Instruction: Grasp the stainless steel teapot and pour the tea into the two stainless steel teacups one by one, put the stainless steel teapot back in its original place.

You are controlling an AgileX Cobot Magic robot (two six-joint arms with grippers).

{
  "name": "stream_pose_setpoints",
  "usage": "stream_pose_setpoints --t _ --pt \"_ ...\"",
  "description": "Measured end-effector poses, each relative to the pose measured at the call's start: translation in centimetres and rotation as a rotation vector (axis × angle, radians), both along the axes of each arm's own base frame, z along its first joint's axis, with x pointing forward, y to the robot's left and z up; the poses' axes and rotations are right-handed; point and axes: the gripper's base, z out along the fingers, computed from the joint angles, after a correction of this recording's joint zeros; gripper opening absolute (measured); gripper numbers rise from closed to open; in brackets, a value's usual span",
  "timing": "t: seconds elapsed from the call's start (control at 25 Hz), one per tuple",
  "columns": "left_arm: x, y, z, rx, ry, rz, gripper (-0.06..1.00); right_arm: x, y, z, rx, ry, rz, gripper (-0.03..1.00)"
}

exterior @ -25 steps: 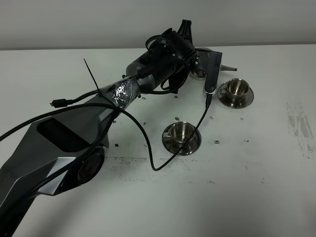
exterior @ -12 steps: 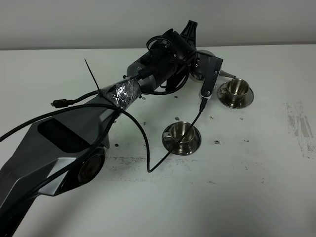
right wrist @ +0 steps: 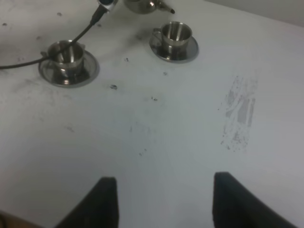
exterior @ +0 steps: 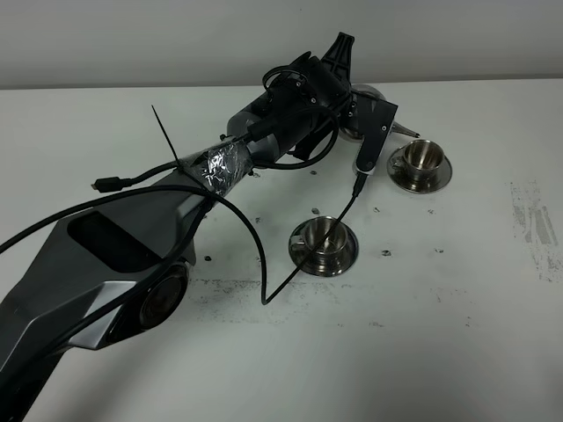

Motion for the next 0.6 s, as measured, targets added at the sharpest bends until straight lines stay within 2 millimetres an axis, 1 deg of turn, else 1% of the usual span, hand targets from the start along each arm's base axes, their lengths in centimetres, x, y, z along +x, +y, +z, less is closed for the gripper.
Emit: stream_pose_setpoints --t 0.6 --pt "0.2 -0.04 0.22 0.065 -0.044 -0.066 0.17 0.0 0.0 0.0 0.0 0.0 0.0 0.43"
